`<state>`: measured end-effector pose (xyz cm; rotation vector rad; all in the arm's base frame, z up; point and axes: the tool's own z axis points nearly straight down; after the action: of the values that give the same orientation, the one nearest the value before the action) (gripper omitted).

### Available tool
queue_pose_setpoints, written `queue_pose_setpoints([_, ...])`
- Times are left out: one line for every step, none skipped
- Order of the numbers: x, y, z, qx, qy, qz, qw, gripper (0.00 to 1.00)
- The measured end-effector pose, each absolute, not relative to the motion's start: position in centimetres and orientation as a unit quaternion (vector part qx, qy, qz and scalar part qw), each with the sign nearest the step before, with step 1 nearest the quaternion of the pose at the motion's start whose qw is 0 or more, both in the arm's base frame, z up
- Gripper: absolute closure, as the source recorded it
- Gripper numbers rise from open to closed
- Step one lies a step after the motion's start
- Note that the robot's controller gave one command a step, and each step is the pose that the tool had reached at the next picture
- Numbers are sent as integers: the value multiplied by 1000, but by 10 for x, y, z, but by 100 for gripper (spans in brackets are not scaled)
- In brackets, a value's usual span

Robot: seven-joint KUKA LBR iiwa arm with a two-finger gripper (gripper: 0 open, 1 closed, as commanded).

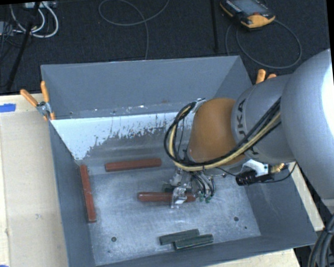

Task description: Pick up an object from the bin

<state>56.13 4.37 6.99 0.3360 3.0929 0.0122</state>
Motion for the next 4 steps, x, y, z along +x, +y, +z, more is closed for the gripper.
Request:
queue_pose_setpoints([562, 44, 72, 109, 994, 4, 13, 100])
queue_pose_setpoints([562, 44, 77, 108, 994, 3, 10, 100])
queue_pose_setpoints([558, 43, 89, 107, 994, 0, 1, 100])
queue_pose_setpoints([557, 43, 107, 107, 994, 0, -1, 100])
